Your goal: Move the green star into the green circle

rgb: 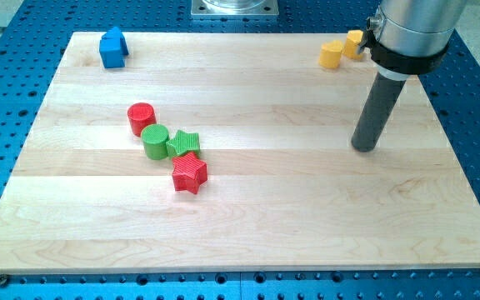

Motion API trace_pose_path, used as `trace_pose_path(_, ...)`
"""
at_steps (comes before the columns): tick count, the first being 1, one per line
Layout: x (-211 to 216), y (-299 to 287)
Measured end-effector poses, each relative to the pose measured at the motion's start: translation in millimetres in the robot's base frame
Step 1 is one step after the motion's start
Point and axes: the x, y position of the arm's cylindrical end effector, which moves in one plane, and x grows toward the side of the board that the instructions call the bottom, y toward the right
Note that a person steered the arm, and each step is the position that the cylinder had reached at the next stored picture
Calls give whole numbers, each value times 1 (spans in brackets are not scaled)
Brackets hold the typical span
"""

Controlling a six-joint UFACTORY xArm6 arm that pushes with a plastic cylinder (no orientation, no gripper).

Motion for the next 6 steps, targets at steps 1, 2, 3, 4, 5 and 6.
trace_pose_path(1, 3, -7)
trace_pose_path(2, 11, -44)
trace_pose_path(3, 21, -93)
trace_pose_path(4, 24, -155)
trace_pose_path(5, 24, -243)
trace_pose_path(6, 22, -304)
